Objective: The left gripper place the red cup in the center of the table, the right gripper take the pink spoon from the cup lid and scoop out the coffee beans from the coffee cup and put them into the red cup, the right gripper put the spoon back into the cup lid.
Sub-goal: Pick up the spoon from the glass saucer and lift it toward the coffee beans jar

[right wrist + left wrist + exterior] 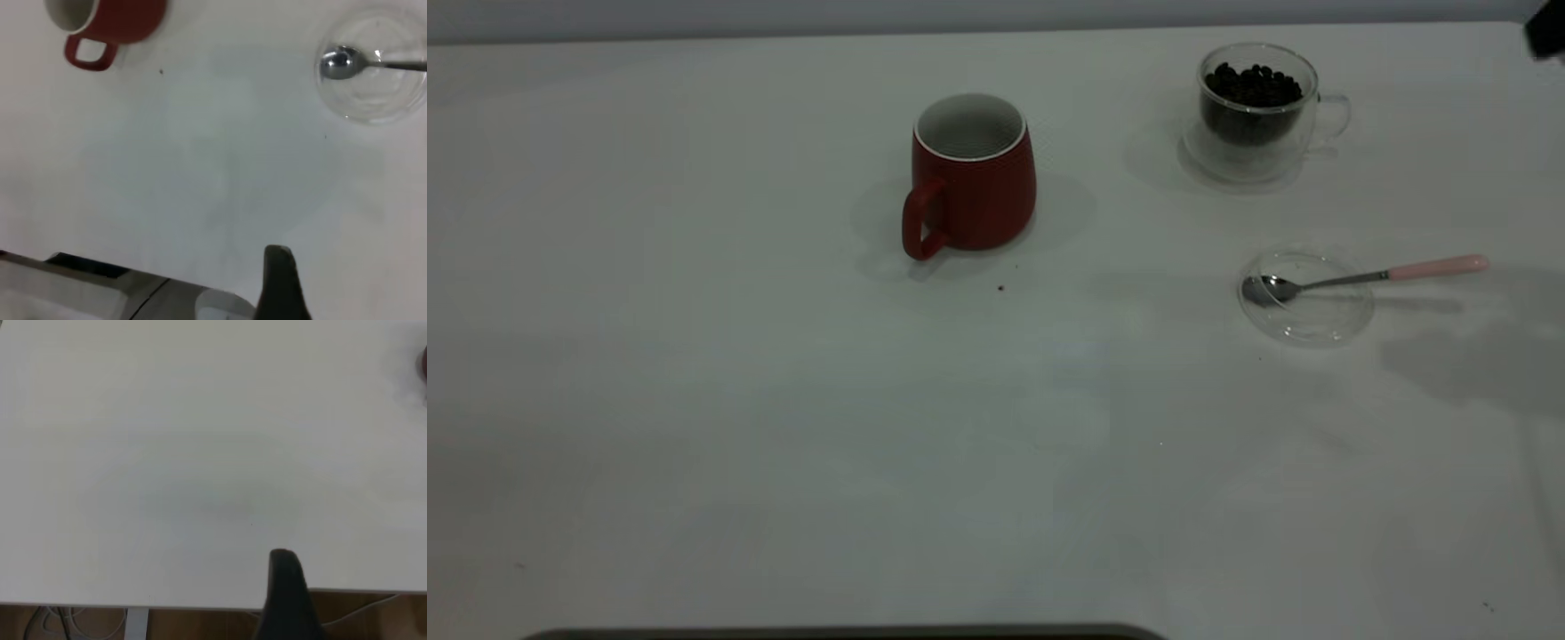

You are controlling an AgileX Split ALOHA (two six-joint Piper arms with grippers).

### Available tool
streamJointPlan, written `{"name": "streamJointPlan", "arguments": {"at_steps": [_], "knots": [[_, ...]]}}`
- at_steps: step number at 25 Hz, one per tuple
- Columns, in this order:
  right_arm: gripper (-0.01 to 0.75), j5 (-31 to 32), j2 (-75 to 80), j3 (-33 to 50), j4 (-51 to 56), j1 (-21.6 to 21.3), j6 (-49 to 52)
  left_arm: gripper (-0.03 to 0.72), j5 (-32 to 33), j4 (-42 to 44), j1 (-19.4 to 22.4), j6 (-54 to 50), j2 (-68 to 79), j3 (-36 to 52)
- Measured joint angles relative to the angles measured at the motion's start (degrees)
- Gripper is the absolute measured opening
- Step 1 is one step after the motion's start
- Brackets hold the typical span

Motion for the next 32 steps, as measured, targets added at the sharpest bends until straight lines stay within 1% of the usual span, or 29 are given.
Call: {"name": "streamJointPlan", "arguments": {"at_steps": [11,16,22,32], "knots": [[0.591,-5.28,10.38,-0.24,3.29,0.00,-2.10,0.588,0.00,0.00,0.00,0.00,0.00,0.00],[0.591,-6.38,15.33,-0.52,8.16,-0.07,-6.14,0.588,0.00,0.00,0.00,-0.06,0.00,0.00],[0.591,-9.35,20.80,-0.57,13.20,-0.82,-11.18,0.588,0.00,0.00,0.00,-0.06,0.00,0.00],[0.591,-16.17,22.67,-0.57,14.55,-1.38,-14.29,0.588,0.00,0.00,0.00,-0.06,0.00,0.00]]}}
